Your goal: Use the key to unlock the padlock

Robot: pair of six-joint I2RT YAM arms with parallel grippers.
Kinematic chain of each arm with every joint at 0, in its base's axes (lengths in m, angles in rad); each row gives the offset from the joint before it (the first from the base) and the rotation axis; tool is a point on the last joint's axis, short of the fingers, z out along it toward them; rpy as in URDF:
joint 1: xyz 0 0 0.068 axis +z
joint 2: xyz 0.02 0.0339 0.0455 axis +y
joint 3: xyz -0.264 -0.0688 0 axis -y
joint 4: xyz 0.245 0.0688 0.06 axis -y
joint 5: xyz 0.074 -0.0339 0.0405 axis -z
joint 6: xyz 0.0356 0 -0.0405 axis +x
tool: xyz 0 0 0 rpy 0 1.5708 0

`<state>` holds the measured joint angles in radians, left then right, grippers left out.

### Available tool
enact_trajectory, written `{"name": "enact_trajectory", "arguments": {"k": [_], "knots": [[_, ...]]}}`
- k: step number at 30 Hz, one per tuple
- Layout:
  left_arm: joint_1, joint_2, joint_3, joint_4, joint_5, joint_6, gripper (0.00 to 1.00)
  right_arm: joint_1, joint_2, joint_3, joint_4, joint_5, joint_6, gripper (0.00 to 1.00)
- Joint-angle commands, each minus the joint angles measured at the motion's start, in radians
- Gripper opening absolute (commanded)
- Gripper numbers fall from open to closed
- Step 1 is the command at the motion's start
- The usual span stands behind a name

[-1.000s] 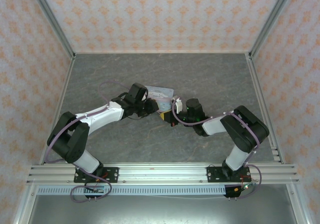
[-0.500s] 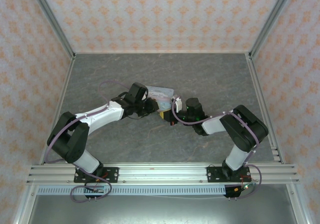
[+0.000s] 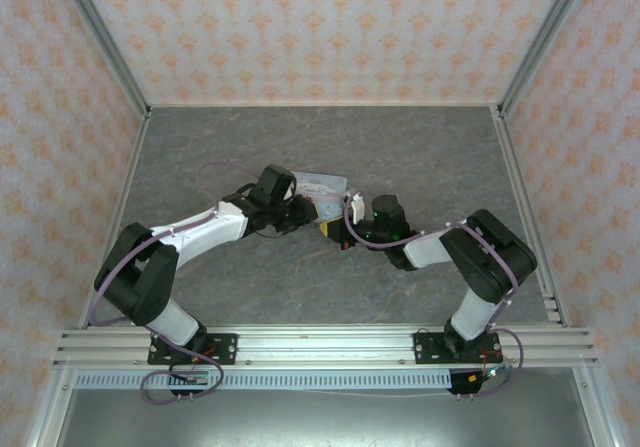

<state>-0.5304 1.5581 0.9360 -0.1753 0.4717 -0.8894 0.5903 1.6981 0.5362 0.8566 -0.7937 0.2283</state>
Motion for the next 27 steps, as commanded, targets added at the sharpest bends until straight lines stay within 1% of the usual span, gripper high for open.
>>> {"name": "enact_trajectory", "arguments": {"k": [1,27], "knots": [[-0.009,0.003,0.038,0.001,0.019,0.018,0.00,-0.015,0.005,0.011,0.088,0.010,0.008,0.00],[-0.010,0.008,0.036,0.025,0.041,0.001,0.00,-0.020,0.014,-0.008,0.145,-0.022,0.022,0.00]]}}
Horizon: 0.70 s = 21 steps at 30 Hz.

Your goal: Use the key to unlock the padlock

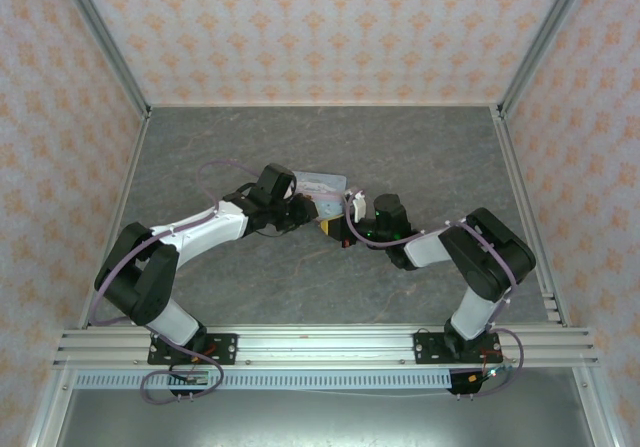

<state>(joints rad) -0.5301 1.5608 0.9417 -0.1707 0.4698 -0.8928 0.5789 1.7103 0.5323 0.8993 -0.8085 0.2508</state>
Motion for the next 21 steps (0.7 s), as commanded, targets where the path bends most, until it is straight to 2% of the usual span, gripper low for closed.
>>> {"name": "enact_trajectory", "arguments": {"k": [1,13,21], "knots": [[-0.010,0.005,0.030,0.023,0.044,0.002,0.00,-0.007,0.000,-0.009,0.104,-0.006,-0.001,0.00],[-0.011,0.005,0.032,0.023,0.050,-0.002,0.00,-0.008,-0.004,-0.021,0.121,-0.002,-0.001,0.00],[-0.010,0.001,0.032,0.046,0.107,-0.026,0.00,-0.007,-0.002,-0.017,0.100,0.042,-0.009,0.00]]}}
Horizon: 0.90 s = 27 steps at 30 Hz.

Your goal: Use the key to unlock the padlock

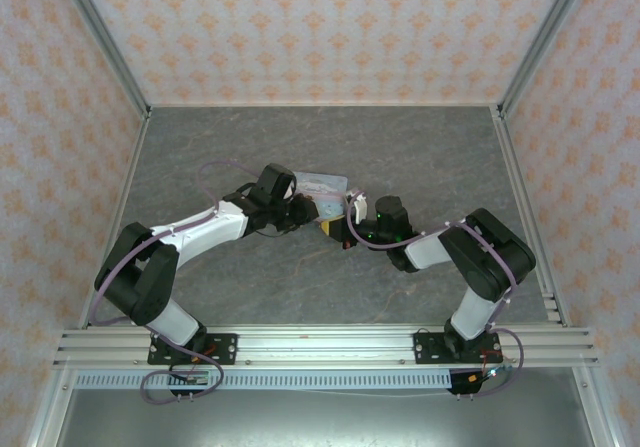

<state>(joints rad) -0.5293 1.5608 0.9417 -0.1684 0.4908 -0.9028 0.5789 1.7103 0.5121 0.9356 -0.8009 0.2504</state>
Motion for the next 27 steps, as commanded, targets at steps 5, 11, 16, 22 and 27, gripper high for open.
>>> {"name": "enact_trajectory", "arguments": {"k": [5,11,16,22,27], "knots": [[-0.012,-0.016,0.034,0.028,0.104,-0.021,0.00,-0.008,-0.015,-0.007,0.034,0.073,-0.032,0.00],[-0.011,-0.026,0.039,0.024,0.127,-0.030,0.00,-0.008,-0.012,-0.017,0.091,0.057,-0.013,0.00],[-0.011,-0.034,0.034,0.032,0.128,-0.052,0.00,-0.010,-0.063,-0.048,0.012,0.060,-0.064,0.00],[-0.011,-0.041,0.034,0.040,0.141,-0.080,0.00,-0.016,-0.138,-0.115,-0.049,0.034,-0.109,0.00],[-0.011,-0.045,0.033,0.041,0.145,-0.091,0.00,-0.017,-0.173,-0.136,-0.077,0.018,-0.122,0.00]]}}
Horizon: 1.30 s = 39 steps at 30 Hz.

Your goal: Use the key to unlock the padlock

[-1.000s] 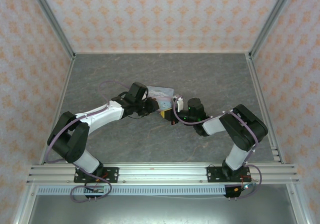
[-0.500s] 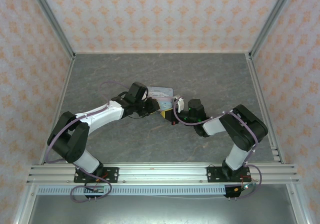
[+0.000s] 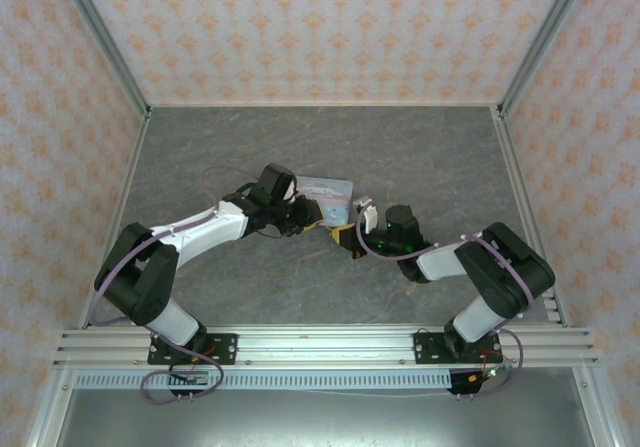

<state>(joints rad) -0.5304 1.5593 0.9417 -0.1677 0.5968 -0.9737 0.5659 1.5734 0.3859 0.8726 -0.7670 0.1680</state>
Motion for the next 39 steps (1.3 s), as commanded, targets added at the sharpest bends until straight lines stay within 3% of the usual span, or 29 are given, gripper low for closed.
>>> {"name": "enact_trajectory", "arguments": {"k": [1,19,39], "knots": [[-0.010,-0.045,0.033,0.040,0.040,-0.023,0.00,-0.004,-0.043,-0.011,-0.027,-0.014,-0.047,0.00],[-0.010,-0.068,0.020,0.039,0.062,-0.028,0.00,-0.005,-0.039,0.021,0.081,-0.023,0.019,0.00],[-0.010,-0.072,0.010,0.039,0.060,-0.024,0.00,0.009,0.024,0.068,0.075,-0.030,0.019,0.00]]}}
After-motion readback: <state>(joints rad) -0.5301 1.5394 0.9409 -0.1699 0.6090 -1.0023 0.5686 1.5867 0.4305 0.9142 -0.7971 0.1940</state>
